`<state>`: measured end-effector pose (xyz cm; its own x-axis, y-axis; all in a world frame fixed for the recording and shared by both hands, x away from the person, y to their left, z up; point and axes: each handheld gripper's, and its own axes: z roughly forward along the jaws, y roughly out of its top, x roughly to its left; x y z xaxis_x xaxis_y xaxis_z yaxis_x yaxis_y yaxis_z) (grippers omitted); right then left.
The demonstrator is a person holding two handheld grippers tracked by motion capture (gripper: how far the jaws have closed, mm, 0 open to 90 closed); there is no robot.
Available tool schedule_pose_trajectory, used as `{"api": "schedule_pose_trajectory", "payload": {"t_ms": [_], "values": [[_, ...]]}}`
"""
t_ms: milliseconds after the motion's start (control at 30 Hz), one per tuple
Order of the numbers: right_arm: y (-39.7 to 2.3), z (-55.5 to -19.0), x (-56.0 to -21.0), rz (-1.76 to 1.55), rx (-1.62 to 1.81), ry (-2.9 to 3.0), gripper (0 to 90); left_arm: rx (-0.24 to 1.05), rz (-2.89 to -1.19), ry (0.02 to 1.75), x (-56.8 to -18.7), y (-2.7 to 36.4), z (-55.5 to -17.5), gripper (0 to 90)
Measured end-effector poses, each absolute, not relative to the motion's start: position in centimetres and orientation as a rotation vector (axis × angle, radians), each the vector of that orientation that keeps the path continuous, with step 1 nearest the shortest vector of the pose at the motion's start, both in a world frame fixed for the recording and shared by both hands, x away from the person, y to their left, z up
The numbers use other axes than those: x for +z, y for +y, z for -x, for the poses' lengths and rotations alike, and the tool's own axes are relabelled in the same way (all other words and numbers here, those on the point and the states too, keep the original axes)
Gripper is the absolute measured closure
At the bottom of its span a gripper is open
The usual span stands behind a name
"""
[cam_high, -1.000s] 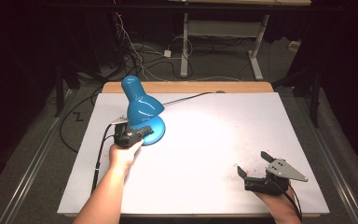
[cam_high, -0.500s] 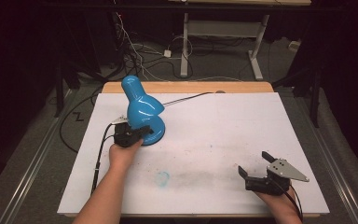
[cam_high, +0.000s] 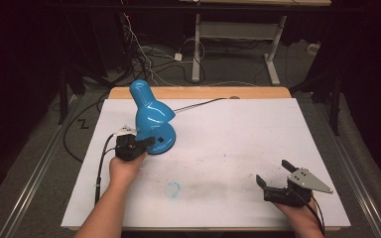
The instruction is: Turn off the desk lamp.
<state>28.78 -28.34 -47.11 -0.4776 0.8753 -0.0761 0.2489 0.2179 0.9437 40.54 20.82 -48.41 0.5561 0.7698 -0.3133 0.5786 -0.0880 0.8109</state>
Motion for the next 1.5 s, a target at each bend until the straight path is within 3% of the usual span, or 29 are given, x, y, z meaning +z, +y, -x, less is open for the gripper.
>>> {"api": "schedule_pose_trajectory", "payload": {"t_ms": [500, 900, 1367, 1500], "values": [[-29.4, -28.9, -47.1, -1.063, 1.267, 1.844, 0.9, 0.297, -1.885, 1.061, -47.8, 20.5, -35.8, 88.3], [-28.9, -28.6, -47.0, -1.040, 1.278, 1.852, 0.9, 0.290, -1.878, 0.998, -48.2, 20.8, -30.0, 88.1], [-28.1, -28.8, -47.3, -1.037, 1.257, 1.875, 0.9, 0.308, -1.880, 0.984, -48.1, 21.1, -29.9, 87.8], [-28.1, -28.7, -47.4, -1.042, 1.257, 1.876, 0.9, 0.306, -1.882, 0.984, -48.1, 21.1, -30.0, 80.5]]}}
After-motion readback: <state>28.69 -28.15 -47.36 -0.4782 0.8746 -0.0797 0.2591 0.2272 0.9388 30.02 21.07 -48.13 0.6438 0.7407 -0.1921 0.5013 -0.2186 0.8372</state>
